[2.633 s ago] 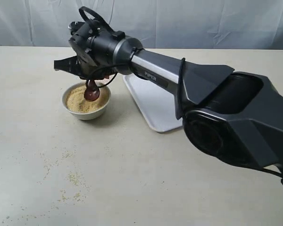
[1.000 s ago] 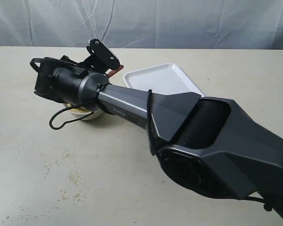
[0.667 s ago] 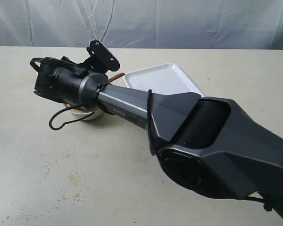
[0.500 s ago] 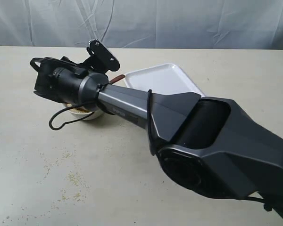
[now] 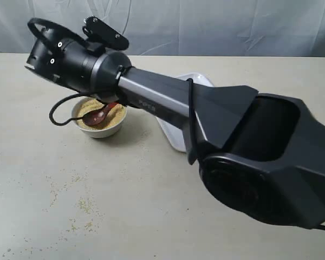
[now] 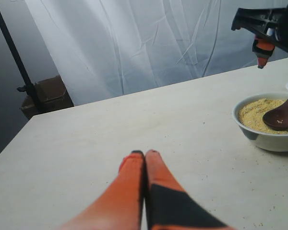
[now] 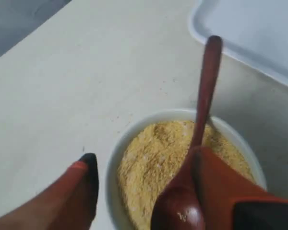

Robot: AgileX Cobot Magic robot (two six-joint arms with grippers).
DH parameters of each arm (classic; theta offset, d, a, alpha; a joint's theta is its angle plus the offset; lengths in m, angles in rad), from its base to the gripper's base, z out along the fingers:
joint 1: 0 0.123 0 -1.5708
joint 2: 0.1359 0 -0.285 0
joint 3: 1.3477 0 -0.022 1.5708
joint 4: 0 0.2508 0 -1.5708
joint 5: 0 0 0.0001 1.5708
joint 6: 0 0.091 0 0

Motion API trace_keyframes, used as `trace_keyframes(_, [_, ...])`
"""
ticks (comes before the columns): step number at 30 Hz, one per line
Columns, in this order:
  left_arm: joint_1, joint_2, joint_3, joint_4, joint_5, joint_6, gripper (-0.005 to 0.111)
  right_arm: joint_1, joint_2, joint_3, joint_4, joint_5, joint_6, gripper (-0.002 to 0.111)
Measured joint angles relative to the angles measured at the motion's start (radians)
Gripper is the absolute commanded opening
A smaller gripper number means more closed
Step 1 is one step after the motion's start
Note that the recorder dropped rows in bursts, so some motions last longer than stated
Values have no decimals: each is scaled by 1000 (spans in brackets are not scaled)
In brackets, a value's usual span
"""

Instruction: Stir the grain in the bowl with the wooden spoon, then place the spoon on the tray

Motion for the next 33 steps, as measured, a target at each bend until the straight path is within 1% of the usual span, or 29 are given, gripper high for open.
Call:
trace_keyframes(1, [0, 0, 0, 0, 0, 0, 0, -2, -11, 0, 22, -24, -90, 48])
trace_keyframes(3, [0, 0, 0, 0, 0, 0, 0, -12, -31, 0, 124, -83, -292, 36])
trace_keyframes(5, [0, 0, 0, 0, 0, 0, 0, -34, -49, 0, 293, -125, -557, 21])
trace_keyframes(6, [0, 0, 0, 0, 0, 0, 0, -51, -58, 0, 408, -131, -692, 14])
trace_keyframes(8, [0, 0, 0, 0, 0, 0, 0, -98, -70, 0, 617, -110, -919, 2])
trace_keyframes(9, [0, 0, 0, 0, 0, 0, 0, -124, -75, 0, 722, -83, -1026, -1])
trace_keyframes(11, [0, 0, 0, 0, 0, 0, 0, -173, -83, 0, 894, -22, -1182, -1])
trace_keyframes(13, [0, 0, 0, 0, 0, 0, 0, -222, -95, 0, 1001, 40, -1296, -1])
trace_keyframes(17, [0, 0, 0, 0, 0, 0, 0, -303, -114, 0, 1129, 100, -1412, -1])
trace_keyframes(21, [0, 0, 0, 0, 0, 0, 0, -366, -149, 49, 1256, 90, -1489, -1])
trace_keyframes(25, [0, 0, 0, 0, 0, 0, 0, -383, -209, 188, 1296, 16, -1522, -1])
trace_keyframes(27, [0, 0, 0, 0, 0, 0, 0, -383, -242, 289, 1317, -36, -1539, -1])
trace_keyframes(33, [0, 0, 0, 0, 0, 0, 0, -399, -395, 607, 1468, -215, -1671, -1])
